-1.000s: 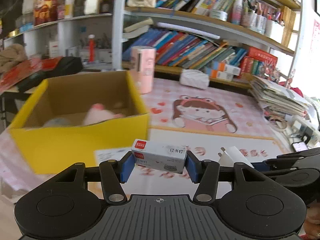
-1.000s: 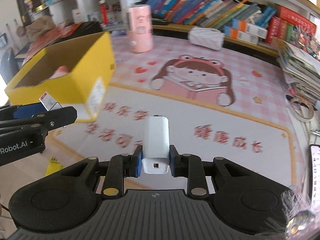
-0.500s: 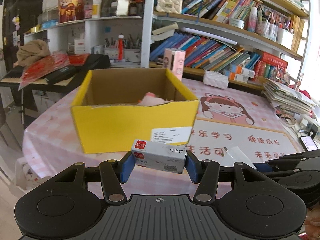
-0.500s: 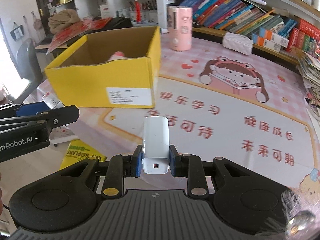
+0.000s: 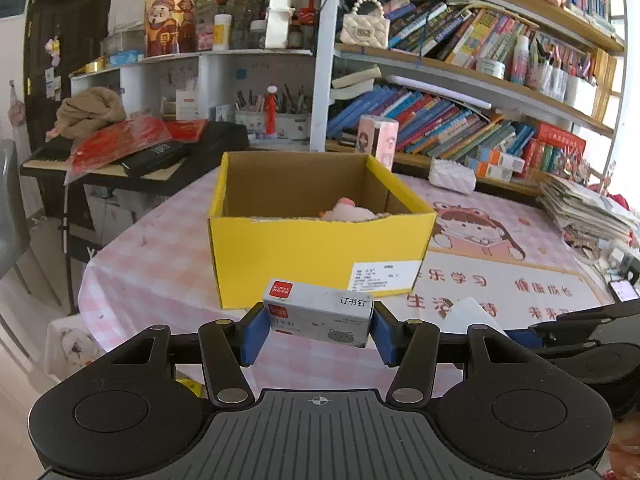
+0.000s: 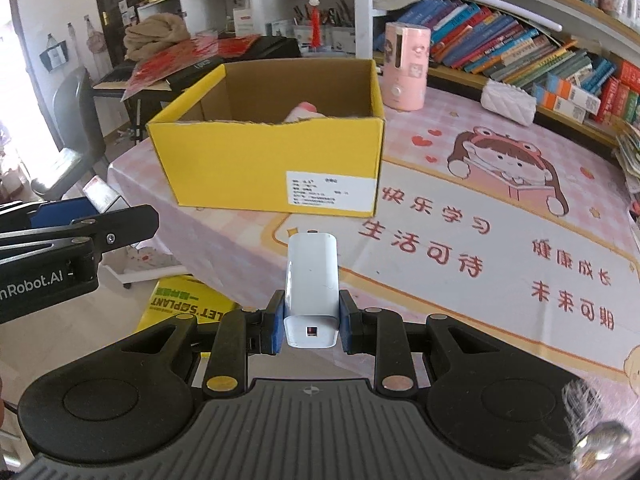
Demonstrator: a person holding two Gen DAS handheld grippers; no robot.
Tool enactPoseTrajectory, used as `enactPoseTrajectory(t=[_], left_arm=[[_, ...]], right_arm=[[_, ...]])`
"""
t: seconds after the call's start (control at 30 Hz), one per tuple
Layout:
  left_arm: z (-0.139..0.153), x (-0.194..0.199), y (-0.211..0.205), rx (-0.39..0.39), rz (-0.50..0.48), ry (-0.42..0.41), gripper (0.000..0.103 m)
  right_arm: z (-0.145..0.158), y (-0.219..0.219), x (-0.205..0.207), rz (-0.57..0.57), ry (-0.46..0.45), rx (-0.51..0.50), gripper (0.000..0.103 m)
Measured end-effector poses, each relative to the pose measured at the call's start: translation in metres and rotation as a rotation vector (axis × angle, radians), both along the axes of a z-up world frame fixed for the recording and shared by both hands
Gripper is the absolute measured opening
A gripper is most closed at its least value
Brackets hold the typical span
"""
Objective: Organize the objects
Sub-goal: 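Carry the stapler box and charger with both grippers over the yellow box, then release the stapler box into the box with the left gripper while the right gripper releases the charger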
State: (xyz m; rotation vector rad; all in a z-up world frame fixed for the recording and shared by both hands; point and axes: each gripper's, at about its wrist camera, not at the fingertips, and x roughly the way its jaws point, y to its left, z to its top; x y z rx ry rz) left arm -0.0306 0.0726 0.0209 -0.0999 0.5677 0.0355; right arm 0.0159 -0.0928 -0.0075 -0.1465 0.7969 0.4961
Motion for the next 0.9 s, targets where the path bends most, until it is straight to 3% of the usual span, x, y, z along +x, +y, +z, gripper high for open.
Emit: enactPoseTrajectory(t=[0.27, 0.6, 0.9], left_arm=[[0.007, 0.019, 0.011, -0.006, 0.039, -0.038, 0.053], [0.027, 0.082, 0.021, 0.02, 0.109, -0.121, 0.053], [0.008, 0.142, 0.016, 0.068, 0.146, -0.066, 0.053]], right_arm=[[0.014, 0.004, 0.02, 0.001, -0.051, -0.001, 0.024], [0.059, 0.009, 0.089, -0.001, -0.202, 0.086, 0.024], [0.059, 0.031, 0.159, 0.067, -0.233, 0.087, 0.024]])
